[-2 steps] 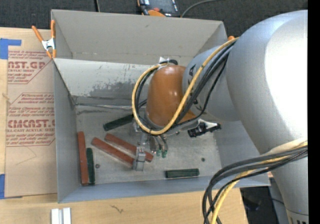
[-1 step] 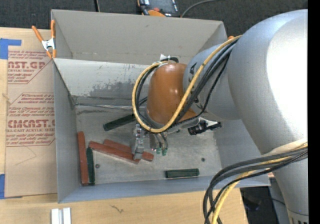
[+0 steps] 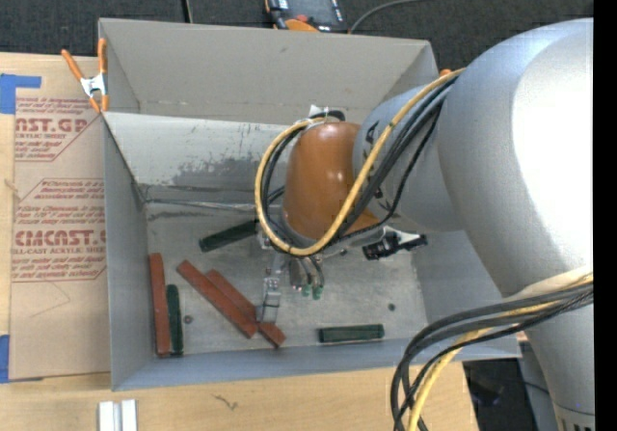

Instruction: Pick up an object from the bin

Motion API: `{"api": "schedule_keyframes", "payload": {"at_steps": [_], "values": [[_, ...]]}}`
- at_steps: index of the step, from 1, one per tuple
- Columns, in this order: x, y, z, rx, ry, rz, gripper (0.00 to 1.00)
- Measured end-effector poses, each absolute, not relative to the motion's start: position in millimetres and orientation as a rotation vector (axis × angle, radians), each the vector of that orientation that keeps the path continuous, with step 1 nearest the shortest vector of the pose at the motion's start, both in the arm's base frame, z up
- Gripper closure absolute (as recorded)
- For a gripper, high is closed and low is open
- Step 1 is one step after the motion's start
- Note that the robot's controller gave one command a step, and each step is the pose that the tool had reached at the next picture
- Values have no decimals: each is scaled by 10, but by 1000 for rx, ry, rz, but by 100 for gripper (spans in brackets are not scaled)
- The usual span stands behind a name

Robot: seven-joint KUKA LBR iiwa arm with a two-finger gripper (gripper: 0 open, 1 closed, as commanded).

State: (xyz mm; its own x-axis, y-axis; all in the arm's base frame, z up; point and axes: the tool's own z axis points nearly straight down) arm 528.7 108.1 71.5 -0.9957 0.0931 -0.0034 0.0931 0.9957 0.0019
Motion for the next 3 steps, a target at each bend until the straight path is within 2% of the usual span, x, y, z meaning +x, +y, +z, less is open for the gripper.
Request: {"api": "schedule_keyframes", "payload": {"at_steps": [1, 2, 3], "values": [[5366, 52, 1507, 68, 3133, -6, 0], [4874, -368, 655, 174, 3146, -1, 0], [4899, -123, 773, 410, 3114, 2, 0]]}}
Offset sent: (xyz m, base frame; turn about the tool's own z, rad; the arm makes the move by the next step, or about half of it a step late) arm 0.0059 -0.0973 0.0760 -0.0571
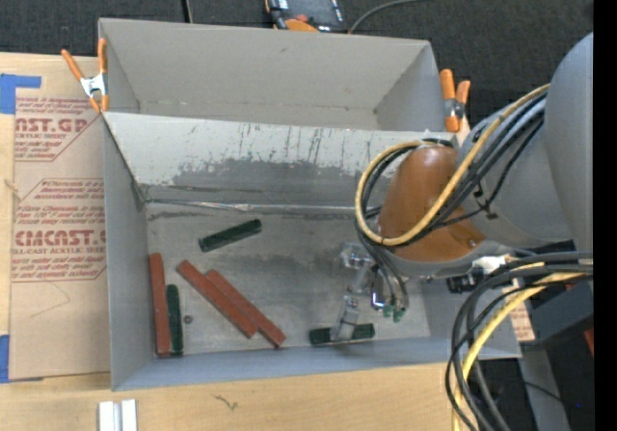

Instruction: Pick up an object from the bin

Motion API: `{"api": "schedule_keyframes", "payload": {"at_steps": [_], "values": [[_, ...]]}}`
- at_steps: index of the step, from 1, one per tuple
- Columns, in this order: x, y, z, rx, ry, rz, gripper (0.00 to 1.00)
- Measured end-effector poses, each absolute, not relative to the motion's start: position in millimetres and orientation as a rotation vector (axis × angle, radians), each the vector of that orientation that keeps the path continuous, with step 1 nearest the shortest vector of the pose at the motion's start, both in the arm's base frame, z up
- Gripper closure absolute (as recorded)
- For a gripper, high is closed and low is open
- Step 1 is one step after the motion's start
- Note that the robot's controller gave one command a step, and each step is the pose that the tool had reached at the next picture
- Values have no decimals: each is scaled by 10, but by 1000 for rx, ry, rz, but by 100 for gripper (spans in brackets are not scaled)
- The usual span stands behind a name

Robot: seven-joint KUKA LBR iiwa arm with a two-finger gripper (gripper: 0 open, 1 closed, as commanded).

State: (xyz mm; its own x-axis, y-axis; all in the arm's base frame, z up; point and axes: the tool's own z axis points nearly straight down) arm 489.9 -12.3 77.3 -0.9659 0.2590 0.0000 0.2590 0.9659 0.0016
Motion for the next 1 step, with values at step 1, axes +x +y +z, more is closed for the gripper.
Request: {"api": "schedule_keyframes", "payload": {"at_steps": [1], "values": [[4904, 332, 1652, 495, 3095, 6, 0]]}}
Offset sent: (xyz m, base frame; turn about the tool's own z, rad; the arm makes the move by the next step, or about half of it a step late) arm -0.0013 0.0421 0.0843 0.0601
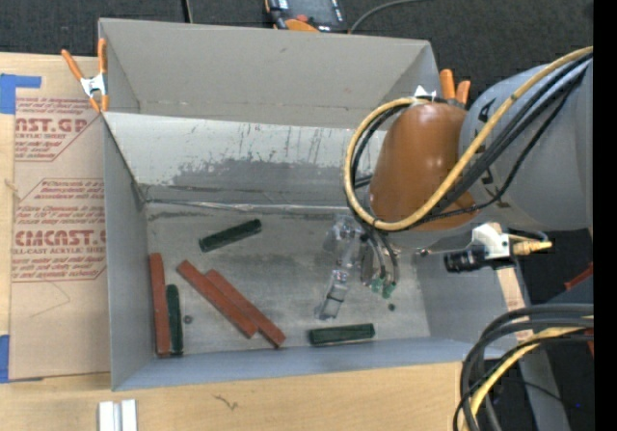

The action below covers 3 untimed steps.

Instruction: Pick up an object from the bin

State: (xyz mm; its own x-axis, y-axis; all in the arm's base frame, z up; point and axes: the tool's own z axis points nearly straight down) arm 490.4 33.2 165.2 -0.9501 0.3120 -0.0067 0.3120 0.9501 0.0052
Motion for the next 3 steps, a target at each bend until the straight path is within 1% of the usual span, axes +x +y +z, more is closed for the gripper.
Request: {"api": "schedule_keyframes", "payload": {"at_steps": [1, 2, 3], "values": [[4920, 1027, 663, 419, 3120, 0, 0], [4879, 1277, 697, 456, 3109, 1, 0], [4883, 1264, 695, 459, 3109, 0, 100]]}}
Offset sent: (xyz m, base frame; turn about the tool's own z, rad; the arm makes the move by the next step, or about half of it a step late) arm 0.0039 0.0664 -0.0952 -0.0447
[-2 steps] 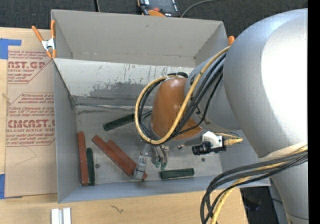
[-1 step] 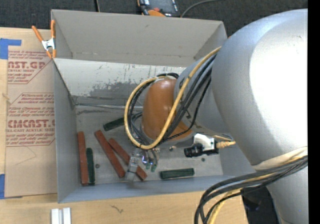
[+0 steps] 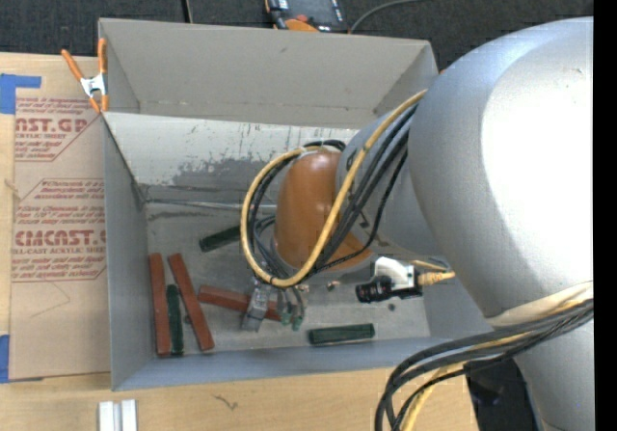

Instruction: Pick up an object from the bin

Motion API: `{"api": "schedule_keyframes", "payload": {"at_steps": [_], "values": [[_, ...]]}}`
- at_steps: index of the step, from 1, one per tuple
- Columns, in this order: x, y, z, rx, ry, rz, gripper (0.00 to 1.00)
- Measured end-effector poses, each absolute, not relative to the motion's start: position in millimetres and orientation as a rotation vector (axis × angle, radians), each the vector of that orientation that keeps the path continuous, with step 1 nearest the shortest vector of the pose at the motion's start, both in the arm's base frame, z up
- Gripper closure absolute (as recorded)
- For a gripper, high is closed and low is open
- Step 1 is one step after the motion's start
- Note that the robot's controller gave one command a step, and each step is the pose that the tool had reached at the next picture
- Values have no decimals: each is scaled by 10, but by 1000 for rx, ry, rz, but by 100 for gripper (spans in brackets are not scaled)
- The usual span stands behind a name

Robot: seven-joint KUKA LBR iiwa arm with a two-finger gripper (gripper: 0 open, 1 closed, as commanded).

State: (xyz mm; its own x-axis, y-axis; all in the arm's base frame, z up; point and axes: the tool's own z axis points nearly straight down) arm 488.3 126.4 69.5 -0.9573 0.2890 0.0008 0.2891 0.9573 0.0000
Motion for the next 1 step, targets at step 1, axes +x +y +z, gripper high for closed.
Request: {"api": "schedule_keyframes", "payload": {"at_steps": [1], "values": [[5076, 1123, 2488, -423, -3121, -5, 100]]}}
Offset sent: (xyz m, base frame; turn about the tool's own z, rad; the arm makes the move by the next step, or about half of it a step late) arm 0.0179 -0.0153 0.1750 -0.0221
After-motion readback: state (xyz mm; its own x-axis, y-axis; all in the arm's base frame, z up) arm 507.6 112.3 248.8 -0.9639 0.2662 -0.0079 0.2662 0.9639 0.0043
